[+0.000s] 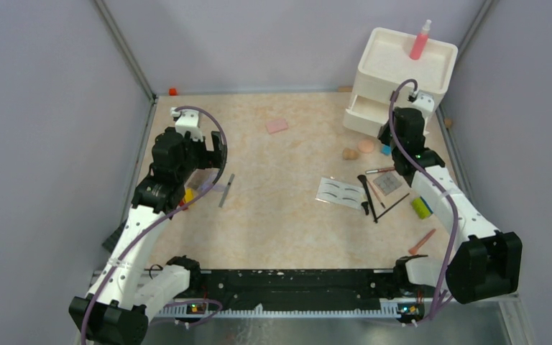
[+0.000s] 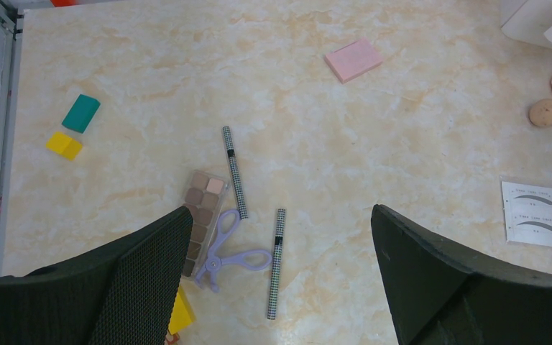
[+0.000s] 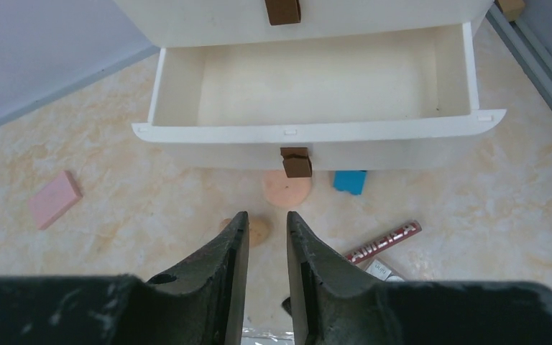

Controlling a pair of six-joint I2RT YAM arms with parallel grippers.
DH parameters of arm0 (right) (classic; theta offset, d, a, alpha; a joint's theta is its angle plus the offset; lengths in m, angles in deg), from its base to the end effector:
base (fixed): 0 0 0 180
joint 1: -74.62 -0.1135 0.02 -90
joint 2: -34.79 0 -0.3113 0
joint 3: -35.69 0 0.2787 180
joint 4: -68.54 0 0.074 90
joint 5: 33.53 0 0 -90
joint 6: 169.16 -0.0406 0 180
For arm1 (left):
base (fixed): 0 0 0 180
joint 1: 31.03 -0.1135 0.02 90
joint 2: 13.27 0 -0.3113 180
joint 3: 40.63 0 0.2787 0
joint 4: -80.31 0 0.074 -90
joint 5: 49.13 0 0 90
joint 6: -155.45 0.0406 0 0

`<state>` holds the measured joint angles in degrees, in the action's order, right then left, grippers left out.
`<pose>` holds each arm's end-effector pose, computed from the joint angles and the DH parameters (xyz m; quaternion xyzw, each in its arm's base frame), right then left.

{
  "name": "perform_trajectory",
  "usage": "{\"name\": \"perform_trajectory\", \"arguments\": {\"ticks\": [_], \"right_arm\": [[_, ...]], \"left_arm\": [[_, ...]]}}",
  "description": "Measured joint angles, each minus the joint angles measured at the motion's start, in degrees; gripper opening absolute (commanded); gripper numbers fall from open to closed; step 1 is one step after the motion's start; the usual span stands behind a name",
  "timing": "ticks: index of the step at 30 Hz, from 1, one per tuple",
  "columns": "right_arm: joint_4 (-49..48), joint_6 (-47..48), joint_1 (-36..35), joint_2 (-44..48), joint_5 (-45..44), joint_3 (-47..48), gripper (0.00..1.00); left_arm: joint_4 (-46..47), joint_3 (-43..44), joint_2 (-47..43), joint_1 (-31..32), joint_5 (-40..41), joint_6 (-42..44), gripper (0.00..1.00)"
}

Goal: Organize the makeup
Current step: Open the drawer in the storage box.

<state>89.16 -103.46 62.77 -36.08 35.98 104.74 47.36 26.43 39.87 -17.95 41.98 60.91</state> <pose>0.2966 0.0477 0.3560 0.1870 0.8024 0.0292 0.5660 0.2068 -0.0472 0.3923 0.0550 0.8124 -0.0811 0.5748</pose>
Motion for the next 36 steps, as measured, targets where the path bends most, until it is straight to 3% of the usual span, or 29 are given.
{"name": "perform_trajectory", "arguments": {"ticks": [11, 21, 36], "right_arm": [[0.9, 0.3, 0.1, -1.7, -1.9, 0.0, 0.49], [0.0, 1.2, 1.7, -14.2, -0.3, 2.2, 0.49], [-3.5, 2.2, 4.9, -21.4, 1.3, 6.5, 0.49]], "left_arm": [[0.0, 0.0, 0.0, 0.0, 0.0, 0.0, 0.99], [0.0, 0.0, 0.0, 0.0, 0.0, 0.0, 0.99], [0.0, 0.0, 0.0, 0.0, 0.0, 0.0, 0.99]]}}
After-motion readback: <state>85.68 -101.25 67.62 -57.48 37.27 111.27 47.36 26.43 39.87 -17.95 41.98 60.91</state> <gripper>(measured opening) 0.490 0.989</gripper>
